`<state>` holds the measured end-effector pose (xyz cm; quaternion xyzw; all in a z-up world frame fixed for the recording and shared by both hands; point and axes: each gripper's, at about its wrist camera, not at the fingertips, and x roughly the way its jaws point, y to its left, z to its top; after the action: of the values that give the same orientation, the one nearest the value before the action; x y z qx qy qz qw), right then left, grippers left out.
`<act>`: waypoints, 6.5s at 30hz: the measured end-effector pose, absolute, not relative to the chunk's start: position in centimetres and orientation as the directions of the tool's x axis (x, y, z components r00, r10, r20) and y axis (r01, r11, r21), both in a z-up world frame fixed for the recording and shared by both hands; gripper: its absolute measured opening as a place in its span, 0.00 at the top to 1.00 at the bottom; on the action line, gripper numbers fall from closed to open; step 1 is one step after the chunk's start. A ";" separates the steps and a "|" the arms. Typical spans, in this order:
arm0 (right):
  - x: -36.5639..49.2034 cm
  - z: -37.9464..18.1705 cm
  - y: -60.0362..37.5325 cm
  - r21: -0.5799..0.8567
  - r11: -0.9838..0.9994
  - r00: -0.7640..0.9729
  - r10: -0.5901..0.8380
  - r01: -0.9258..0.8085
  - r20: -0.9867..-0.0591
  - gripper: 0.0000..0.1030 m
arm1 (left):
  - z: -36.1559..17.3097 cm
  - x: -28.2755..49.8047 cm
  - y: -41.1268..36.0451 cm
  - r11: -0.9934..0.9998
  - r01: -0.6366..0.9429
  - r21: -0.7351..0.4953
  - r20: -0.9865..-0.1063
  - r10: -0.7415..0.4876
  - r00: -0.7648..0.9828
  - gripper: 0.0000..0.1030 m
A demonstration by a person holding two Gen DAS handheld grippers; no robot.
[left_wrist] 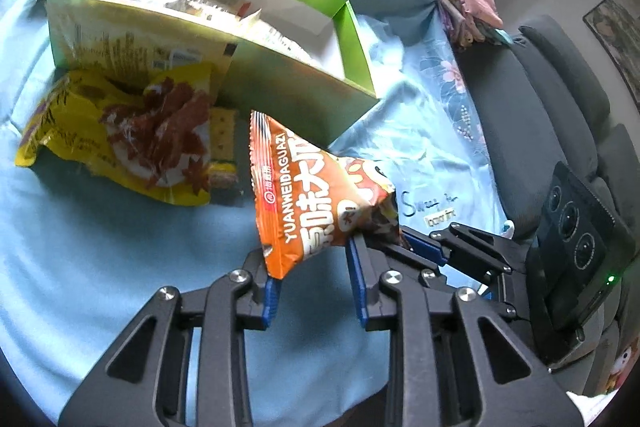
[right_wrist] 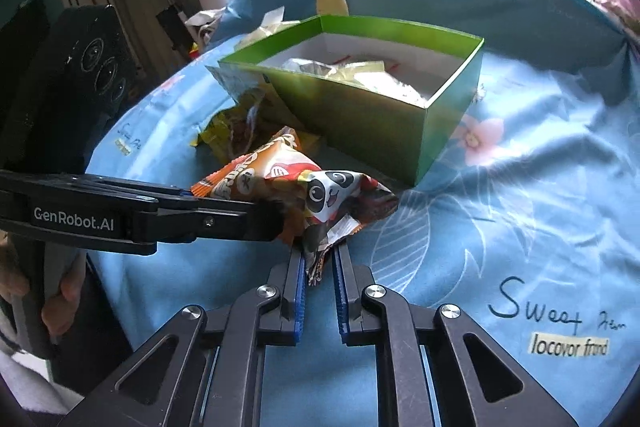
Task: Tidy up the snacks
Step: 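Lift the orange packet with the left gripper over the box, then open the left gripper to drop the orange packet into the box, then withdraw the left gripper from the box toward the yellow jerky bag, then lower both grippers onto the yellow purple-striped jerky bag beside the box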
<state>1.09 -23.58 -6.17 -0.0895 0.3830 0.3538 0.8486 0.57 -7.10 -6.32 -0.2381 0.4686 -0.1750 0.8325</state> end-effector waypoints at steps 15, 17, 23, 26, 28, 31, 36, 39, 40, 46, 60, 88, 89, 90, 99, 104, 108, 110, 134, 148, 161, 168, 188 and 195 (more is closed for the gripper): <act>1.3 -0.8 -22.2 0.061 0.711 0.541 0.585 -0.701 -0.605 0.86 | -0.5 1.2 -5.7 0.864 0.129 -0.486 -0.647 -0.455 0.612 0.74; 2.0 -0.1 -21.7 0.061 0.705 0.545 0.597 -0.707 -0.589 0.86 | 0.3 1.9 -5.1 0.871 0.130 -0.474 -0.640 -0.442 0.628 0.74; 4.1 1.7 -19.9 0.036 0.693 0.562 0.613 -0.720 -0.555 0.86 | 1.8 4.2 -3.6 0.884 0.126 -0.451 -0.631 -0.416 0.655 0.74; 5.3 2.2 -19.2 0.035 0.689 0.564 0.621 -0.724 -0.544 0.86 | 2.2 5.6 -2.9 0.888 0.126 -0.443 -0.629 -0.408 0.662 0.74; 6.1 2.4 -18.8 0.036 0.687 0.564 0.624 -0.725 -0.540 0.86 | 2.4 6.4 -2.2 0.889 0.125 -0.440 -0.628 -0.404 0.665 0.74; 7.1 2.6 -18.2 0.035 0.687 0.567 0.626 -0.726 -0.535 0.86 | 2.7 7.7 -1.5 0.888 0.120 -0.443 -0.626 -0.402 0.668 0.74; 9.2 2.5 -16.9 0.045 0.683 0.556 0.630 -0.729 -0.542 0.86 | 2.2 9.6 -0.4 0.889 0.099 -0.446 -0.637 -0.393 0.663 0.74; 10.5 1.9 -16.1 0.058 0.681 0.542 0.630 -0.730 -0.556 0.86 | 1.6 10.9 0.4 0.887 0.082 -0.455 -0.651 -0.393 0.649 0.73; 10.9 1.7 -16.0 0.063 0.679 0.537 0.630 -0.731 -0.561 0.86 | 1.4 11.2 0.6 0.886 0.077 -0.456 -0.654 -0.393 0.646 0.73; 13.6 -0.2 -14.5 0.106 0.681 0.498 0.624 -0.725 -0.602 0.86 | -0.9 13.1 1.5 0.887 0.038 -0.459 -0.692 -0.384 0.611 0.73; 16.5 -4.0 -13.1 0.143 0.699 0.439 0.581 -0.701 -0.685 0.86 | -4.6 15.0 2.3 0.882 -0.021 -0.470 -0.749 -0.386 0.538 0.73; 15.7 -2.6 -16.2 0.184 0.780 0.488 0.537 -0.599 -0.688 0.62 | -2.6 14.1 0.4 0.971 -0.046 -0.234 -0.798 -0.165 0.579 0.26; 15.4 -2.3 -16.5 0.184 0.785 0.496 0.534 -0.592 -0.685 0.58 | -2.5 14.0 0.3 0.974 -0.050 -0.223 -0.799 -0.153 0.581 0.25; 15.2 -2.1 -16.8 0.184 0.788 0.502 0.533 -0.587 -0.681 0.52 | -2.2 13.7 0.2 0.977 -0.053 -0.207 -0.797 -0.138 0.588 0.25; 12.8 -0.7 -18.6 0.171 0.817 0.549 0.509 -0.550 -0.663 0.36 | -0.5 11.5 -0.9 0.988 -0.039 -0.150 -0.773 -0.092 0.628 0.16; 11.4 -0.3 -19.5 0.196 0.821 0.548 0.514 -0.536 -0.660 0.36 | 0.3 9.8 -1.8 0.993 -0.031 -0.115 -0.754 -0.067 0.653 0.16; 10.2 0.2 -19.9 0.212 0.818 0.548 0.527 -0.535 -0.649 0.35 | 0.8 8.4 -2.3 0.995 -0.033 -0.092 -0.741 -0.046 0.670 0.15; 9.4 0.6 -20.1 0.212 0.814 0.550 0.533 -0.541 -0.642 0.35 | 1.1 7.6 -2.6 0.996 -0.033 -0.084 -0.736 -0.040 0.676 0.15; 3.8 2.5 -19.7 0.215 0.791 0.545 0.563 -0.573 -0.621 0.35 | 3.5 1.1 -3.1 0.996 -0.076 -0.045 -0.675 0.026 0.738 0.15; 2.9 1.9 -19.2 0.217 0.783 0.523 0.565 -0.582 -0.637 0.35 | 2.8 0.0 -2.7 0.995 -0.094 -0.039 -0.684 0.042 0.728 0.15; 2.9 0.6 -18.3 0.216 0.784 0.497 0.554 -0.582 -0.668 0.35 | 0.2 0.2 0.3 0.979 -0.122 -0.161 -0.744 -0.039 0.667 0.15; 3.3 -1.4 -18.3 0.219 0.795 0.477 0.532 -0.566 -0.699 0.35 | -3.2 -0.5 5.4 0.921 -0.210 -0.330 -0.778 -0.139 0.613 0.15; 3.9 -5.7 -15.6 0.234 0.771 0.398 0.532 -0.593 -0.747 0.35 | -8.0 0.4 7.6 0.899 -0.133 -0.418 -0.748 -0.258 0.612 0.15; 4.7 -5.8 -14.4 0.239 0.757 0.400 0.552 -0.608 -0.731 0.35 | -9.1 2.0 8.6 0.852 -0.121 -0.509 -0.736 -0.358 0.574 0.15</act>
<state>4.72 -14.45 -5.77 -0.0329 0.4237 0.3468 0.8361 2.02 8.60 -9.09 -0.2624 0.4561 -0.0700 0.8475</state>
